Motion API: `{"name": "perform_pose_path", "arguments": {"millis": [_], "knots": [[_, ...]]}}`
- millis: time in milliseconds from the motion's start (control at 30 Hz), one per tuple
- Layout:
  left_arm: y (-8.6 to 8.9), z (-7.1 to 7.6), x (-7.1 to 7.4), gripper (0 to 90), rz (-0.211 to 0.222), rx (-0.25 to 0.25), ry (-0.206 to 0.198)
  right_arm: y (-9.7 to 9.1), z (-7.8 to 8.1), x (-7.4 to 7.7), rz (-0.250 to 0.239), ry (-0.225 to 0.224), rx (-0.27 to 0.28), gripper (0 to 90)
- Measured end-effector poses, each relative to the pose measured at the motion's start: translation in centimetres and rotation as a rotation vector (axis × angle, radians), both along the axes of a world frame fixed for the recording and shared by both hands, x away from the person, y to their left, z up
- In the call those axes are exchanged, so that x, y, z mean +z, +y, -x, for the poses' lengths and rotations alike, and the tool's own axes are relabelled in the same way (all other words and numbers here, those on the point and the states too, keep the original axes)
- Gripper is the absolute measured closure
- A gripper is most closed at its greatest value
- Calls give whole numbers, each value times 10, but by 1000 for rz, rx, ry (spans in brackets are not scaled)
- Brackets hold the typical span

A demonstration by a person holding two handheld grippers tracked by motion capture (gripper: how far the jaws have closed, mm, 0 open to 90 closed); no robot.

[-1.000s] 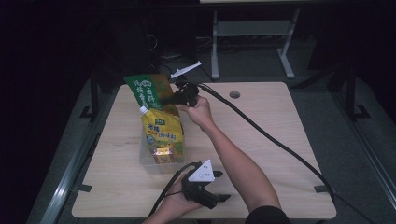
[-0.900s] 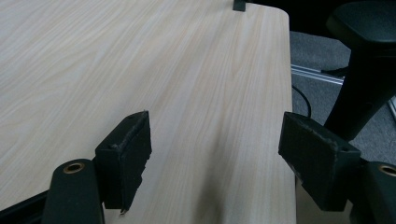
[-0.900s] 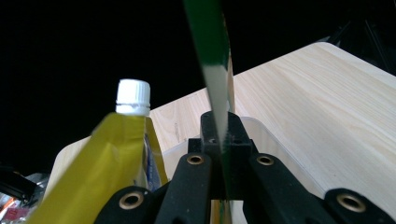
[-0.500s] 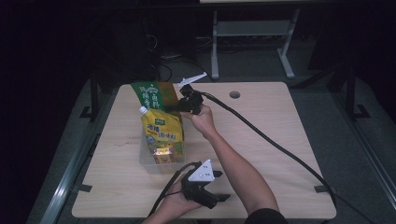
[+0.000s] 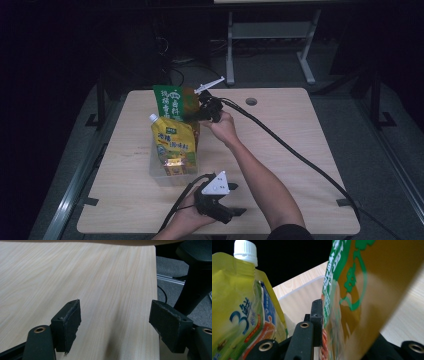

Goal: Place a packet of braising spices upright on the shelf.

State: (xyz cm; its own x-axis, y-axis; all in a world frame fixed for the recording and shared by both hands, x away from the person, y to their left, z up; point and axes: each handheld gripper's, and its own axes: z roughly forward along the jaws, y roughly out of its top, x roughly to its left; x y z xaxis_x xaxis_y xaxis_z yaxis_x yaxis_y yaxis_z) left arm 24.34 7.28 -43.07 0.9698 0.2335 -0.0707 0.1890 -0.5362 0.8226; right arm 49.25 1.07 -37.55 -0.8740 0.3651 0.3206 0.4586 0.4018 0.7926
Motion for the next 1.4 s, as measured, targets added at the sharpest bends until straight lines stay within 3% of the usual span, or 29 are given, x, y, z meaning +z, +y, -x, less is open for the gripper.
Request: {"name": "perform_pose_path", "arguments": {"millis": [267, 633, 1167, 1400], "knots": [[1, 0, 0, 249, 0, -1, 0, -6, -3, 0, 36, 21, -21, 681], [1, -1, 0, 249, -1, 2, 1, -13, -4, 1, 61, 33, -18, 641], [3, -2, 0, 250, 2, 6, 3, -33, -1, 6, 31, 52, 26, 610], [2, -1, 0, 250, -1, 5, 1, -45, 0, 9, 23, 61, 19, 602]]}}
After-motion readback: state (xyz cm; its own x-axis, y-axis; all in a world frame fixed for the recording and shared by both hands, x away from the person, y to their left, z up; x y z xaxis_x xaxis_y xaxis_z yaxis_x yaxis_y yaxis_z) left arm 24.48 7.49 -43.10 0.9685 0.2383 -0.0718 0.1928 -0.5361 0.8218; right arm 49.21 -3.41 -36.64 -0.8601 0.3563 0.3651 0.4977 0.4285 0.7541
